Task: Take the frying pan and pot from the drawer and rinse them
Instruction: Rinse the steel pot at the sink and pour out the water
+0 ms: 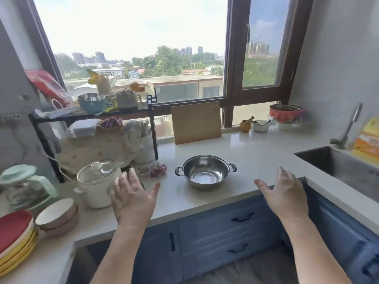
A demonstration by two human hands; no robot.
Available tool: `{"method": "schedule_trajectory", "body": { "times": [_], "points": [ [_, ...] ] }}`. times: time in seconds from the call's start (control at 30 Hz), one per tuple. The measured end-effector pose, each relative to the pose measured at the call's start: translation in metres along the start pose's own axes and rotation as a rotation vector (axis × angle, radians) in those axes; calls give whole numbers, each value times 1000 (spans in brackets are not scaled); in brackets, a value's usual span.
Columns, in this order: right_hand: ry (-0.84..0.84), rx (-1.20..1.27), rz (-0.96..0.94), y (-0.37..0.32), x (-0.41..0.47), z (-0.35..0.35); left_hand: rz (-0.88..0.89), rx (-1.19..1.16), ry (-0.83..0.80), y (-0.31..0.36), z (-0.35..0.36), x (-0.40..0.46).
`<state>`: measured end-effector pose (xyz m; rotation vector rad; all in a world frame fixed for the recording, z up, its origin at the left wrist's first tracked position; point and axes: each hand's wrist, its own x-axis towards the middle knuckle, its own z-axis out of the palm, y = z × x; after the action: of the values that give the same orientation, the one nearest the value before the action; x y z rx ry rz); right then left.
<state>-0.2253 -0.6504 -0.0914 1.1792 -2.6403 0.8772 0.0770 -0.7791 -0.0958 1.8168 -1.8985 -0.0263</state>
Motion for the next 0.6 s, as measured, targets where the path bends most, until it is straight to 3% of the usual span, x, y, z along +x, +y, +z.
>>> {"method": "schedule_trajectory", "body": {
  "times": [0.3,0.6],
  "points": [
    [-86,-48,-108,8,182,69,-57,-42,-9,119,103,114],
    [-330,9,-154,20,281,172,-55,74,-114,145,203,183]
  ]
}}
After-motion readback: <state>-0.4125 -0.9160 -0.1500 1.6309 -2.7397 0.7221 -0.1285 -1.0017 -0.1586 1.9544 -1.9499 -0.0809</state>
